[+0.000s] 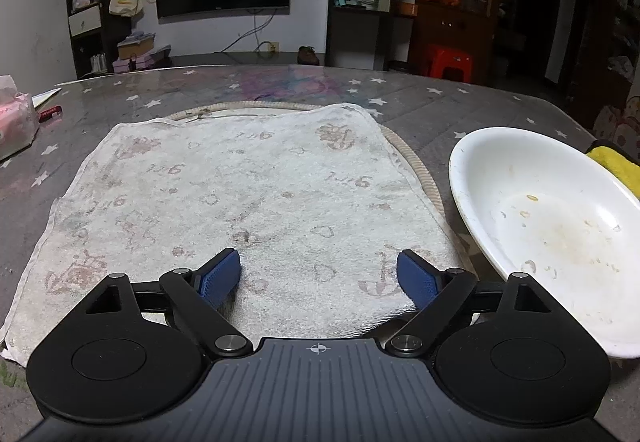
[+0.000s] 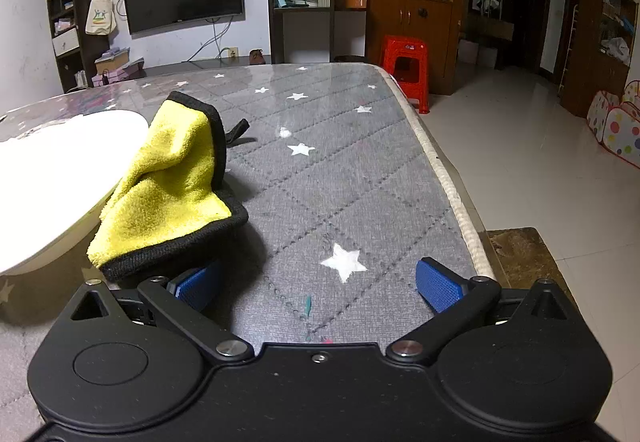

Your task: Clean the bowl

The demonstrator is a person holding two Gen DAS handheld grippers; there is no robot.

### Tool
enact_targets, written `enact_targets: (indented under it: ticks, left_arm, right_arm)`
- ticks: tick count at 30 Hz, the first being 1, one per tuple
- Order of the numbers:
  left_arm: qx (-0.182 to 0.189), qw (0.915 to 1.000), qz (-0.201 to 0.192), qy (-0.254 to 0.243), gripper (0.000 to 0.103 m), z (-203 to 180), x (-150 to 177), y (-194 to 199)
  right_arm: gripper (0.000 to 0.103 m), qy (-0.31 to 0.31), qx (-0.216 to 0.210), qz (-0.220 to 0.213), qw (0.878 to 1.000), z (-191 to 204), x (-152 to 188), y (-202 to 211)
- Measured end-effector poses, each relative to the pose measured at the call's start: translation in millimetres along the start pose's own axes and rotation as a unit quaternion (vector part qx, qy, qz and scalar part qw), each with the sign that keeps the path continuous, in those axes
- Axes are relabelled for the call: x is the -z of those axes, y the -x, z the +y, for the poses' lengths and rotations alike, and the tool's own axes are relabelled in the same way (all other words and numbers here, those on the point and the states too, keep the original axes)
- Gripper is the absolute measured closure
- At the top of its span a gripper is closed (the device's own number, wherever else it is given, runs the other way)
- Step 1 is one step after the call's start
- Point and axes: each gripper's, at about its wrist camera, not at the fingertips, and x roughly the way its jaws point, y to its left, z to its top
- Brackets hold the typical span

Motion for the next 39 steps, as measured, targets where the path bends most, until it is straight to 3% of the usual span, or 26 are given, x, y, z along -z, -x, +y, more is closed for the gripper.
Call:
enact_targets:
  ticks: [39]
  left_arm:
    - [0.009, 1.0, 0.002, 0.0, 0.007, -1.4, 0.3, -3.2]
  right_arm:
    - [0.0, -0.002, -0.001, -0.001, 1.0, 2.4, 1.1, 0.0]
